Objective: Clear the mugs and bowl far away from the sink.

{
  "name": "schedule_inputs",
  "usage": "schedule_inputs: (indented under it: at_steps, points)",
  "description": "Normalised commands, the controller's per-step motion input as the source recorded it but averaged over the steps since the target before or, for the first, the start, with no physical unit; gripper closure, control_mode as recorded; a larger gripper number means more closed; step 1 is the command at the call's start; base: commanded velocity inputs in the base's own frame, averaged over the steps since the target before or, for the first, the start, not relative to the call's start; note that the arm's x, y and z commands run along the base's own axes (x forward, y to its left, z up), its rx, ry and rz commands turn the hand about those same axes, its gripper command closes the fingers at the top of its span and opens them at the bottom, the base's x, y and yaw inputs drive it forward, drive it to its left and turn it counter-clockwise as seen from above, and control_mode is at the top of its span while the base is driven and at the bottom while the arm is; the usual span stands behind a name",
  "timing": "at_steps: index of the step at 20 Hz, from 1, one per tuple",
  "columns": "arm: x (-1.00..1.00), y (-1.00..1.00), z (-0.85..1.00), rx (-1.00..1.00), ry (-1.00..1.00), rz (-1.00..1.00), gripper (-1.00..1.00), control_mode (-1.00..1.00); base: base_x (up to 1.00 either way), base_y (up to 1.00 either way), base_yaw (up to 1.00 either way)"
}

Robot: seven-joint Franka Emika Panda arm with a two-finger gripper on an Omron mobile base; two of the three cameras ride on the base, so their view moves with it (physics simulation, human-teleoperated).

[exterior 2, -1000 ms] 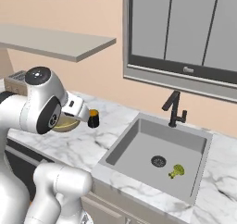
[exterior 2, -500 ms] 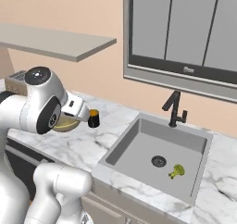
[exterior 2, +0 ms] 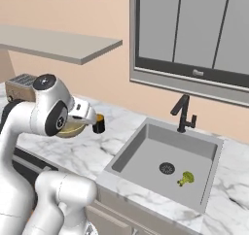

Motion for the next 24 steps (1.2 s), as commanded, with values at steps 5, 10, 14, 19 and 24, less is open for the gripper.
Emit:
schedule_inputs:
  at_steps: [5,10,14,19,24]
  points:
    - [0.58,0.00,-0.33,-0.01,-0.02,0.19,-1.00,-1.00,0.00,0.00,0.00]
    - [0.42,0.00,-0.34,0.00,-0.03,0.16,-1.00,-1.00,0.00,0.00,0.00]
    - [0.29,0.01,-0.30,0.00,0.00,-0.03,-1.00,-1.00,0.00,0.00,0.00]
    - [0.46,0.07,-0.22,0.00,0.09,-0.10,-1.00,-1.00,0.00,0.00,0.00]
    - [0.37,0.00,-0.19,0.00,0.02,-0.02,-1.00,-1.00,0.00,0.00,0.00]
